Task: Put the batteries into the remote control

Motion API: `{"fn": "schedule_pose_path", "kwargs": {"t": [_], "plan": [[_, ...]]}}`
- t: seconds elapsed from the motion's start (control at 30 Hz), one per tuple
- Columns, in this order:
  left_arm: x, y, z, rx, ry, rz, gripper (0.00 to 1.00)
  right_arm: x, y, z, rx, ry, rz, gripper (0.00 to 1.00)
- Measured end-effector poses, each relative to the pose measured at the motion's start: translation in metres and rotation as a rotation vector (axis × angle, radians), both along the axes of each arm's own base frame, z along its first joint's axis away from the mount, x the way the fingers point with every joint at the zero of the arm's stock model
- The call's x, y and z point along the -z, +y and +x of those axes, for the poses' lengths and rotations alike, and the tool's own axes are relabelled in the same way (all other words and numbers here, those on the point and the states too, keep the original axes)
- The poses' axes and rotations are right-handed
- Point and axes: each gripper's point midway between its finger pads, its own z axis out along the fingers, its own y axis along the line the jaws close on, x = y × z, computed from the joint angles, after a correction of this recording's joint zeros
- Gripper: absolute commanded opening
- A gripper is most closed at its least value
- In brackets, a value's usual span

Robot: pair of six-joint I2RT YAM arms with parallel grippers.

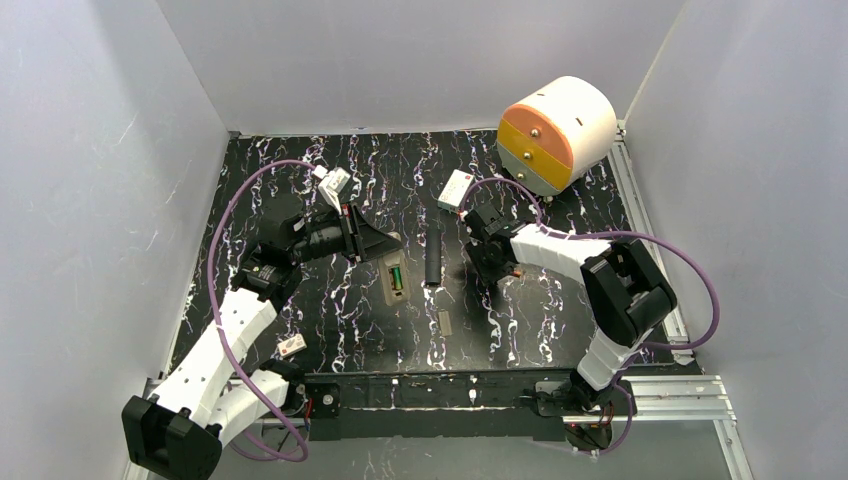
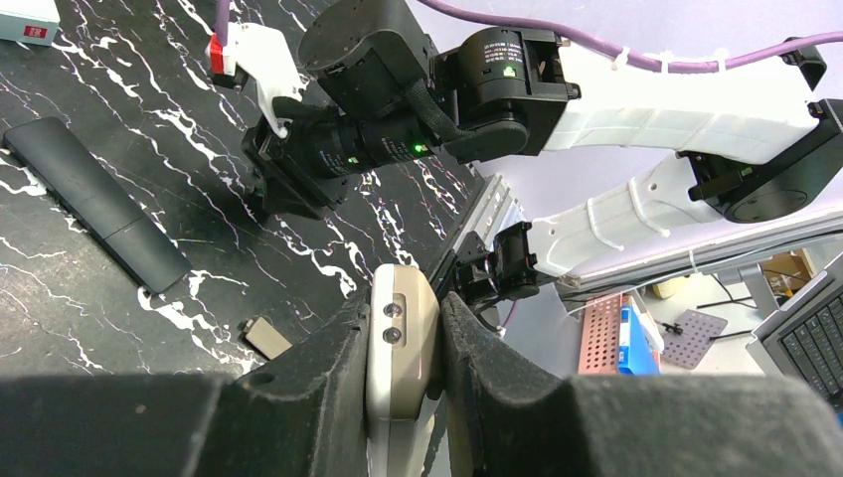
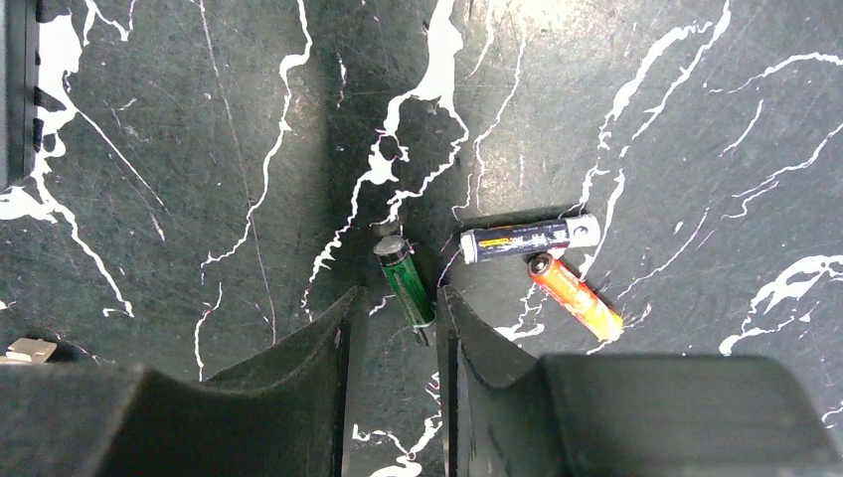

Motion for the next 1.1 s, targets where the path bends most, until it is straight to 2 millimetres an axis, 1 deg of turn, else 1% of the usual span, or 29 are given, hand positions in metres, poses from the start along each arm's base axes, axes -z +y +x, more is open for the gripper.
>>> {"fn": "schedule_pose_path", "kwargs": {"t": [0.1, 0.13, 0.17, 0.27, 0.33, 0.4, 0.57, 0.63, 0.67, 0.73, 0.8, 0.9, 0.93, 1.03, 1.07, 1.1], "plan": [[0.0, 0.0, 0.0, 0.0, 0.0, 0.0, 0.0, 0.0, 0.001, 0.0, -0.008, -0.001, 0.0, 0.39], [0.0, 0.0, 0.0, 0.0, 0.0, 0.0, 0.0, 0.001, 0.001, 0.0, -0.012, -0.002, -0.001, 0.36], [0.0, 0.0, 0.0, 0.0, 0.001, 0.0, 0.0, 0.0, 0.002, 0.0, -0.015, -0.005, -0.006, 0.33], [0.0, 0.0, 0.0, -0.001, 0.001, 0.0, 0.0, 0.0, 0.005, 0.0, -0.037, -0.019, -0.025, 0.16], [0.0, 0.0, 0.001, -0.004, 0.001, 0.001, 0.0, 0.001, 0.006, 0.001, -0.05, -0.032, -0.048, 0.12], [0.001, 0.001, 0.002, -0.012, 0.0, 0.003, 0.0, 0.0, 0.006, 0.002, -0.053, -0.044, -0.06, 0.1], [0.005, 0.004, 0.01, -0.064, 0.014, 0.019, 0.0, -0.002, 0.005, 0.003, -0.033, -0.06, -0.057, 0.09], [0.008, 0.005, 0.015, -0.09, 0.029, 0.024, 0.0, -0.006, 0.004, 0.0, -0.022, -0.065, -0.041, 0.09], [0.01, 0.005, 0.018, -0.103, 0.04, 0.023, 0.0, -0.011, 0.005, -0.002, -0.018, -0.07, -0.019, 0.09], [0.018, 0.005, 0.022, -0.125, 0.077, 0.022, 0.0, -0.029, 0.015, -0.003, -0.011, -0.093, 0.06, 0.08], [0.028, 0.005, 0.028, -0.149, 0.117, 0.025, 0.0, -0.057, 0.032, -0.005, -0.008, -0.124, 0.191, 0.07], [0.039, 0.005, 0.035, -0.185, 0.165, 0.027, 0.0, -0.114, 0.067, -0.01, -0.018, -0.172, 0.436, 0.08], [0.039, 0.005, 0.037, -0.193, 0.173, 0.022, 0.0, -0.129, 0.077, -0.011, -0.022, -0.183, 0.499, 0.08], [0.036, 0.004, 0.044, -0.223, 0.181, 0.0, 0.0, -0.189, 0.109, -0.018, -0.049, -0.223, 0.722, 0.08], [0.036, 0.005, 0.048, -0.238, 0.186, -0.006, 0.0, -0.204, 0.117, -0.022, -0.062, -0.229, 0.782, 0.08], [0.037, 0.005, 0.051, -0.255, 0.196, -0.012, 0.0, -0.216, 0.122, -0.025, -0.073, -0.232, 0.827, 0.08]]}}
